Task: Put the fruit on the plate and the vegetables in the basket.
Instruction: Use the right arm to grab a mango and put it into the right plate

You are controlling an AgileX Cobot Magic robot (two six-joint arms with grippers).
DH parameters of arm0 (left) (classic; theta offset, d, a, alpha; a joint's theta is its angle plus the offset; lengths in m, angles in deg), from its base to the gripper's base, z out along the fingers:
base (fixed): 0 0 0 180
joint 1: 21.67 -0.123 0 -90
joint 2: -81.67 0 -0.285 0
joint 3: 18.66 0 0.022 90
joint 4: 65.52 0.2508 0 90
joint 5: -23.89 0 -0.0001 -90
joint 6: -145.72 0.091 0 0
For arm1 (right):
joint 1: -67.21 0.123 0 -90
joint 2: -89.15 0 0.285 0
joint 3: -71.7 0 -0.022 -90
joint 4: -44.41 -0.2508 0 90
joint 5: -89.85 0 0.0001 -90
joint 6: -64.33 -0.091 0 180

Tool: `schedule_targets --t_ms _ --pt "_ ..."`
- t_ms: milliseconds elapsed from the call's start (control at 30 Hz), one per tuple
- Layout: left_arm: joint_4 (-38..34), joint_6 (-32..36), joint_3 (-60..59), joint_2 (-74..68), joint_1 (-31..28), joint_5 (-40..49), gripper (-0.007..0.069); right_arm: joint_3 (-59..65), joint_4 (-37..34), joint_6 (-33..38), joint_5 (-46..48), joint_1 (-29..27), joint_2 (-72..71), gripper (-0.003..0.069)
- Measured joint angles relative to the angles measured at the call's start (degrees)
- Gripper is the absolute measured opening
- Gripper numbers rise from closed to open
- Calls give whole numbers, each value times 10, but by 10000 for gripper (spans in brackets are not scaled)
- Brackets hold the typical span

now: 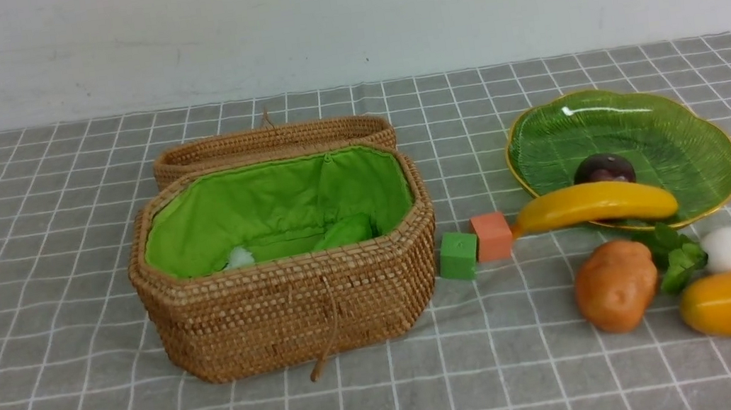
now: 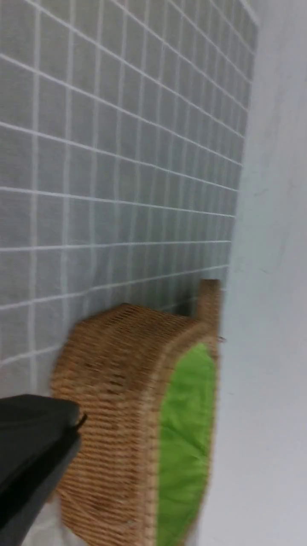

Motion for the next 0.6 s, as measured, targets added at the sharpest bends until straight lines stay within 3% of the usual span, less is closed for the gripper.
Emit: schedule_targets --t_ms 133,600 --pt "-13 14 -65 0 0 0 -13 0 0 0 0 0 0 240" --pt "-22 7 -69 0 0 28 -8 0 0 0 0 0 0 240"
